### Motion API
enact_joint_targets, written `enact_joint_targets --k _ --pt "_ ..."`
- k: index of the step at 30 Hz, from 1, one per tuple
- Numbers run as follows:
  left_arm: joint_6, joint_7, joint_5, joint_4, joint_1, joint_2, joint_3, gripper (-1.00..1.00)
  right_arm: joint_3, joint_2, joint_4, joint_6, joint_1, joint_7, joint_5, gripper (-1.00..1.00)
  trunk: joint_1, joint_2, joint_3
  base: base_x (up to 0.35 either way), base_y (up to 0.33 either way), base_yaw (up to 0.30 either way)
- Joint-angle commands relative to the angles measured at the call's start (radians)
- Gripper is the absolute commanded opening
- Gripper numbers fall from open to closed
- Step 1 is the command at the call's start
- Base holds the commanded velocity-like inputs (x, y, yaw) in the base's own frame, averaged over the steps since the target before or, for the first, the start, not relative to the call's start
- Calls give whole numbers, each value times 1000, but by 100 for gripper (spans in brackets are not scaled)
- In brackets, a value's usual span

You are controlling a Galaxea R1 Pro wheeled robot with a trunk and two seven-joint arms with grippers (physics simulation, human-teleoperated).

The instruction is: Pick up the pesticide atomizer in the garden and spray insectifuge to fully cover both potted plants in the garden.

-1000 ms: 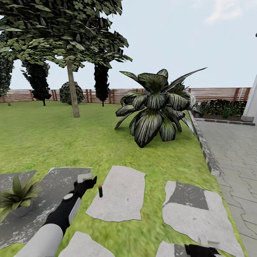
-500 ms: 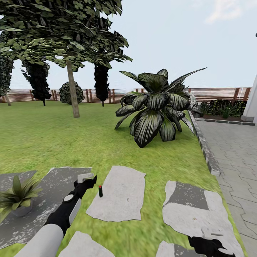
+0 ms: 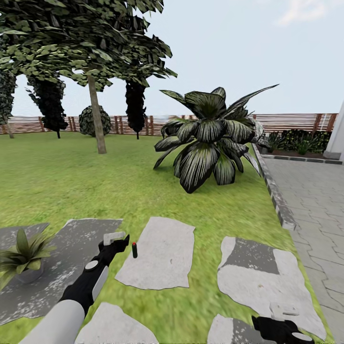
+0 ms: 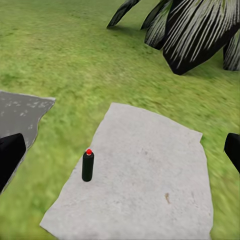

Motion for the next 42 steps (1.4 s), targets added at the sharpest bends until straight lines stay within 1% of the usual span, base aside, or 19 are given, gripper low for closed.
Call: enact_joint_targets --k 1,4,5,8,22,30,36,42 --pt "-2 -9 3 1 -1 -1 6 100 0 0 -1 5 -1 0 0 100 4 -8 -6 0 0 0" --pt "-3 -9 3 0 -1 0 6 100 0 0 -1 5 -1 0 0 100 15 -29 -20 0 0 0" --pt "-25 -9 4 -1 -1 3 7 100 0 0 -2 5 -1 0 0 100 19 -36 -24 0 0 0" --pt "-37 -9 5 -1 -1 3 7 100 1 1 -3 5 -1 0 0 100 31 -57 -36 0 0 0" --pt "-43 -9 6 -1 -1 2 7 100 1 1 -4 5 -1 0 0 100 84 -155 -82 0 0 0" --pt "-43 -9 8 -2 -1 2 8 100 1 1 -5 5 -1 0 1 100 84 -155 -82 5 -3 0" --pt "-43 -9 8 -2 -1 1 6 100 0 1 -5 6 -1 0 2 100 84 -155 -82 170 -234 23" --pt "-43 -9 8 -2 -1 1 6 100 0 1 -5 5 -1 0 2 100 84 -155 -84 185 -261 196"
